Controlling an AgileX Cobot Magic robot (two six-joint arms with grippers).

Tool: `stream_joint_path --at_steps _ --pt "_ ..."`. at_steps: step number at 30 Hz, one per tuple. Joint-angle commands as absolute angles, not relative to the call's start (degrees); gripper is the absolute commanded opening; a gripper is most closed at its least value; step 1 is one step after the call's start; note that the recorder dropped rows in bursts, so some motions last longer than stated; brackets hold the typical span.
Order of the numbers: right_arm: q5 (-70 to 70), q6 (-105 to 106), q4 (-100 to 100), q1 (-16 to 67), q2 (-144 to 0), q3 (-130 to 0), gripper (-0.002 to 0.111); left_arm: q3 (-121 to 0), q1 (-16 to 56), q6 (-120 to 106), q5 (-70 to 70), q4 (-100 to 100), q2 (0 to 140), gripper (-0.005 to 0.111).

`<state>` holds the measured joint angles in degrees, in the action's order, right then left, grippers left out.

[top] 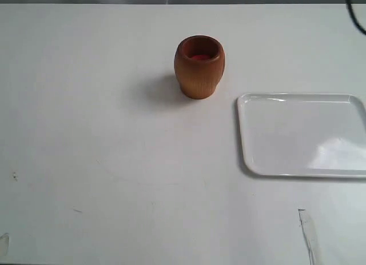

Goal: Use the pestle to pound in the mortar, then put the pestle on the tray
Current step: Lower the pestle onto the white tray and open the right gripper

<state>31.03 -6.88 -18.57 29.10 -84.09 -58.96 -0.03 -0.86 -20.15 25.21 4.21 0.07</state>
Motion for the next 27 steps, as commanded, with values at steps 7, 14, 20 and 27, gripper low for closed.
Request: stream_joint_path --at_steps 7,14,20,27 --pt "-23.63 7.28 -19.45 28.64 -81.91 -58.76 0.0 0.0 -0.42 -19.68 25.03 3.79 0.0 0.0" --pt "-32.23 9.94 -15.92 28.64 -93.44 -58.51 0.0 0.0 -0.42 -19.68 25.03 3.79 0.0 0.0" --pt "-21.43 13.41 -9.46 28.64 -99.77 -53.15 0.0 0.0 -0.42 -19.68 25.03 3.79 0.0 0.0" --pt "0.0 10.57 -9.47 28.64 -101.08 -42.0 0.0 0.0 -0.42 -19.68 25.03 3.79 0.0 0.0"
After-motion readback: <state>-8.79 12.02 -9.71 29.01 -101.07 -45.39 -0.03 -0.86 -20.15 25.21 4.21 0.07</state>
